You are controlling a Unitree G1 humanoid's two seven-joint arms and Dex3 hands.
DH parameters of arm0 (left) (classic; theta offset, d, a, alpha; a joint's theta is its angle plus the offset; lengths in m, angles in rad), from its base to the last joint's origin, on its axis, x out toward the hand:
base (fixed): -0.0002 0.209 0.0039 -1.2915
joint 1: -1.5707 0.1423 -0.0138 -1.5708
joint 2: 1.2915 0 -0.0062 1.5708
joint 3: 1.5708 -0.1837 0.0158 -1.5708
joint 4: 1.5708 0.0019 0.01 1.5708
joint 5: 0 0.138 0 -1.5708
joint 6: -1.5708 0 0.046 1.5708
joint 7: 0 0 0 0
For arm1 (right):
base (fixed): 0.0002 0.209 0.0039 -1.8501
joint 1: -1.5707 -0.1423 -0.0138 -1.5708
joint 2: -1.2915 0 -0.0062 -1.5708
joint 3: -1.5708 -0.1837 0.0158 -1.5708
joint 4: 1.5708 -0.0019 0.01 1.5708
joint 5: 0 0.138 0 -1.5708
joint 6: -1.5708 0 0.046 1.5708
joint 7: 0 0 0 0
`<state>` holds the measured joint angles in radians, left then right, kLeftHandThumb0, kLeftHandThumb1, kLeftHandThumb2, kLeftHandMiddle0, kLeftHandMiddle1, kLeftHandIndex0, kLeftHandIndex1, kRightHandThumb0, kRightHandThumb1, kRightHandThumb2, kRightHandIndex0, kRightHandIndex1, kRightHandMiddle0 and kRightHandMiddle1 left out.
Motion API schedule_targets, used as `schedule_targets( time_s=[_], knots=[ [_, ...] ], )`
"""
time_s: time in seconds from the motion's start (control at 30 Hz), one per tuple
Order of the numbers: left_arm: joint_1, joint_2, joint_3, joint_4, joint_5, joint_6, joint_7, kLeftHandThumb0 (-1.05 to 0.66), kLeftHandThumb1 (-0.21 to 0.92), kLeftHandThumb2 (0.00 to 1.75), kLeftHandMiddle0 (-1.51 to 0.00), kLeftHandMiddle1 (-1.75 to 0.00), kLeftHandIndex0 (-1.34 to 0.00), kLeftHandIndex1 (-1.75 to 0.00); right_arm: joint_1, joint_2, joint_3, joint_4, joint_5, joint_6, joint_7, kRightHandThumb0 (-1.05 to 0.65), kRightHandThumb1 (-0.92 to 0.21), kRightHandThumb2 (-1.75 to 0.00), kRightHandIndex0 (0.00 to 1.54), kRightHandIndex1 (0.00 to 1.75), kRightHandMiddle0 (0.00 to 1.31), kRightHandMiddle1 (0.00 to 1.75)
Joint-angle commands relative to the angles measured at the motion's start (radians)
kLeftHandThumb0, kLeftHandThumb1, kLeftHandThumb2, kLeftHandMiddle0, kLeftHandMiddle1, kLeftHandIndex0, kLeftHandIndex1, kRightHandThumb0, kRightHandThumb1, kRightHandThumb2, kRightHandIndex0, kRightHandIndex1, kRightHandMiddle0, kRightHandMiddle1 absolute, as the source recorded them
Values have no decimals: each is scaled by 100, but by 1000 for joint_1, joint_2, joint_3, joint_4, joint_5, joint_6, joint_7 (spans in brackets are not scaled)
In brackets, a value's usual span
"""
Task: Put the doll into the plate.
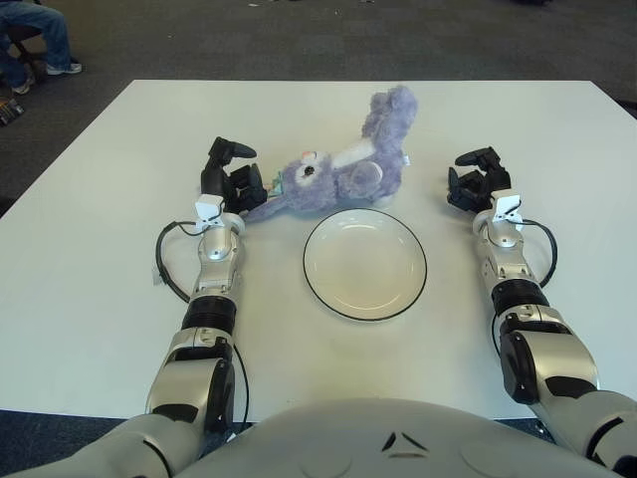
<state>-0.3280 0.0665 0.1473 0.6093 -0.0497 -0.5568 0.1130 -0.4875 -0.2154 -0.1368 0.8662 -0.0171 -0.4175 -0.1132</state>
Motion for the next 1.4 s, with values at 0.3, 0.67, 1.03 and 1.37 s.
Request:
schedule_targets(
  time_s=[0.3,0.67,1.03,1.37],
  knots=[
    [124,-14,-3,68,18,-6,-6,-42,49,109,-124,-175,-47,-175,46,25,15,17,-1,42,21,-1,-49,-103,60,157,31,165],
    [126,-13,-4,63,22,0,-1,-43,48,110,-124,-175,-48,-175,47,27,12,18,6,42,24,-1,-50,-103,59,157,31,166],
    [129,-19,1,48,30,-4,24,-43,48,111,-123,-175,-48,-175,48,27,12,18,5,49,24,-1,-51,-100,59,156,31,165],
    [137,-36,12,14,57,-48,95,-43,47,112,-120,-175,-49,-175,49,27,15,16,1,52,24,-1,-51,-100,59,156,31,164]
  ],
)
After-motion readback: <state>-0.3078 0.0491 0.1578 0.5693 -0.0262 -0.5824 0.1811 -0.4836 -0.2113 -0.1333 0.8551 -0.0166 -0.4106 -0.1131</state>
